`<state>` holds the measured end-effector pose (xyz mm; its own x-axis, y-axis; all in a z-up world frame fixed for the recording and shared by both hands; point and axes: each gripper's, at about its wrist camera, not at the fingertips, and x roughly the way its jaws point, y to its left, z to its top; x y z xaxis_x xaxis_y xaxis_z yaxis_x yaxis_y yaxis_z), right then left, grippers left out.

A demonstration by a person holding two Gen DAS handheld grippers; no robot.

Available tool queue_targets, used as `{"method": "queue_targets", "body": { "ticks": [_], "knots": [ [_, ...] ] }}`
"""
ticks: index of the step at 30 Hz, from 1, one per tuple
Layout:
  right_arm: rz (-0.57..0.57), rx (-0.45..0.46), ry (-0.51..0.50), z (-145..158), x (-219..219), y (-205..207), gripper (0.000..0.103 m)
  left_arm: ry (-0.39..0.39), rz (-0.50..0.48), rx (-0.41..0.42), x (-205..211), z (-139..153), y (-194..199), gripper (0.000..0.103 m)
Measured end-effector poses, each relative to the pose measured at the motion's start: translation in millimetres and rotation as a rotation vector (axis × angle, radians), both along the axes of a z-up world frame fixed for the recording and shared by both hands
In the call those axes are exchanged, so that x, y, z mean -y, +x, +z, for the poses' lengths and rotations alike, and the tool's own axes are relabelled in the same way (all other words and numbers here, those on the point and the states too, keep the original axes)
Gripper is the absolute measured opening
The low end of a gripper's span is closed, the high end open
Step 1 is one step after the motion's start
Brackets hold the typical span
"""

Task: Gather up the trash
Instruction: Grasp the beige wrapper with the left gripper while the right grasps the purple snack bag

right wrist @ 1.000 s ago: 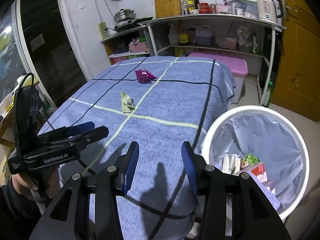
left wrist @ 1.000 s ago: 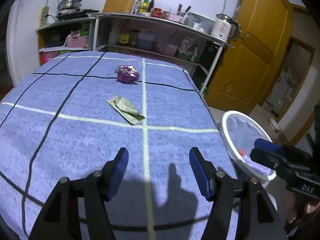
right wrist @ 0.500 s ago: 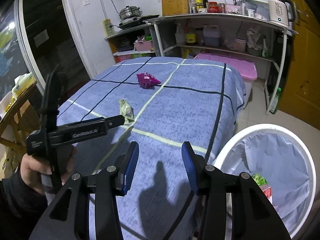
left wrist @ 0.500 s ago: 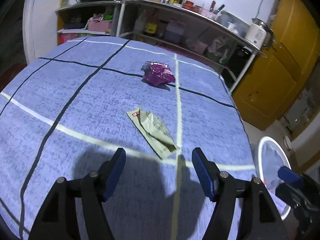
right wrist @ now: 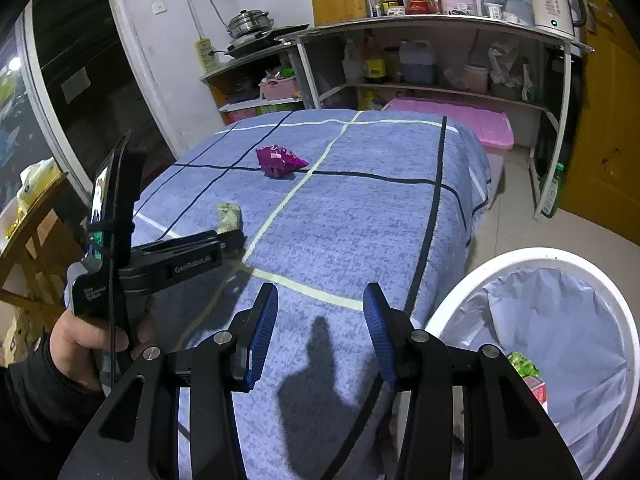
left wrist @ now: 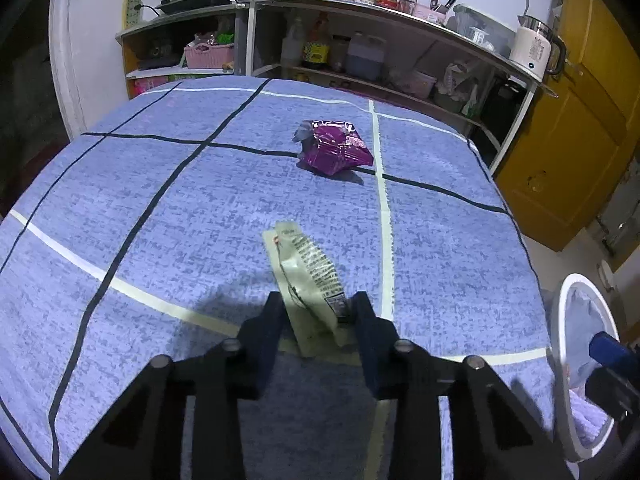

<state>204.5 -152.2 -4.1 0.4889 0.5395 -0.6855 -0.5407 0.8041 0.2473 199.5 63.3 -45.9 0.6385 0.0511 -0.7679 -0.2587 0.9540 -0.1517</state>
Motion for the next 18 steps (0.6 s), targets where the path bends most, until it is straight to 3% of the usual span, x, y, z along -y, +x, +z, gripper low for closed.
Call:
{"method": "queue_targets", "body": {
  "ticks": [7,18],
  "knots": [
    [0.017,0.028,-0.007,13,-11,0,0.046,-0.021,-0.038,0.025,-5,8,-17,0.024],
    [0.112,0.122,-0.104,35,-59,5,0.046,-0.053,-0.045,0.096,-30,26,-46,0.023]
  ]
}}
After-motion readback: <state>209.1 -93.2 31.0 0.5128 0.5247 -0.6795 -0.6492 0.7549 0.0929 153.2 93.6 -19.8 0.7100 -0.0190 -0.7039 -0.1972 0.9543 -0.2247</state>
